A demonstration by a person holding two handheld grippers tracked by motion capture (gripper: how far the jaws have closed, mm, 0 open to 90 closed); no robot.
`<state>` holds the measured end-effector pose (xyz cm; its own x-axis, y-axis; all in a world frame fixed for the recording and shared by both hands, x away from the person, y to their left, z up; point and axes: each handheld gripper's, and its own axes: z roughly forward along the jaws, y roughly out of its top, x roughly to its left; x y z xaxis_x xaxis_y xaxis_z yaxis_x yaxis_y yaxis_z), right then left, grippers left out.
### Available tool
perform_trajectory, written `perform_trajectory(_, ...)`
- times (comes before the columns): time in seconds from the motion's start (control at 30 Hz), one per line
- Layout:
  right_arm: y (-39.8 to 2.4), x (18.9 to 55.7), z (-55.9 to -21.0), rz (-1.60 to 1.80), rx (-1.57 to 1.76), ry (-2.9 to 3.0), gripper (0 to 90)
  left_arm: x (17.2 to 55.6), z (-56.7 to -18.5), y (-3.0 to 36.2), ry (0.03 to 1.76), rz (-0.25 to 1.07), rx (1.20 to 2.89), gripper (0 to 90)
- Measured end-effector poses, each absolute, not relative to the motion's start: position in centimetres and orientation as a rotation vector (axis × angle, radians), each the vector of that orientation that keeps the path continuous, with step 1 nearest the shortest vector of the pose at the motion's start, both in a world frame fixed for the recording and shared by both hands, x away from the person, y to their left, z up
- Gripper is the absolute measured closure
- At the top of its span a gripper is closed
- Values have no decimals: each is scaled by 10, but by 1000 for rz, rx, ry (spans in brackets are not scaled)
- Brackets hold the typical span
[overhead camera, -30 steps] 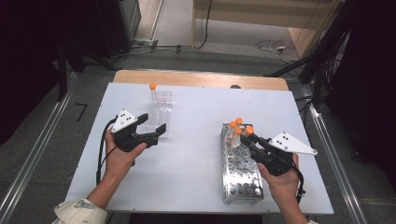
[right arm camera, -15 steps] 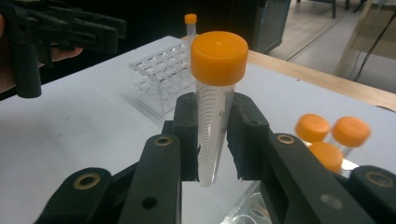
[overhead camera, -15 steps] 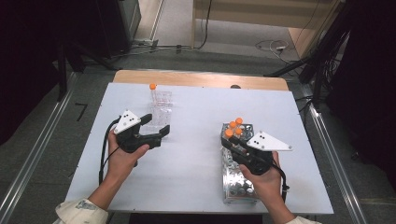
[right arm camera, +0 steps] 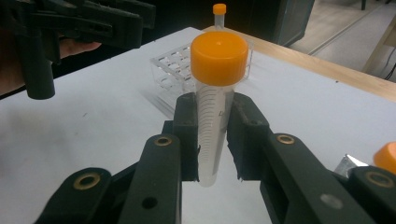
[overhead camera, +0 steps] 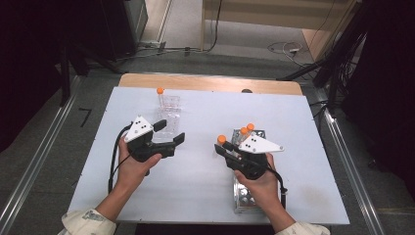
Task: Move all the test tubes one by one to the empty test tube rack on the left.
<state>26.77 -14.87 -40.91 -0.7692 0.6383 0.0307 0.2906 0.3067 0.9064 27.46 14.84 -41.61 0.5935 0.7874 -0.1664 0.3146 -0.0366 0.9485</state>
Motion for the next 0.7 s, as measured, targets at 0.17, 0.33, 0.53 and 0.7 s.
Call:
perform_trajectory(0.17,-141,269,-411,1421,844,2281,722,268,-411,136,873,471,1627,226)
perform_trajectory(0.33,-134,269,-414,1396,832,2316,722,262,-409,120,807,436,1645,262)
perform_trajectory(0.53,-129,267,-417,1367,827,2343,722,257,-409,101,736,388,1673,325)
perform_trajectory(0.7,-126,266,-418,1367,809,2359,722,256,-412,92,709,361,1701,359)
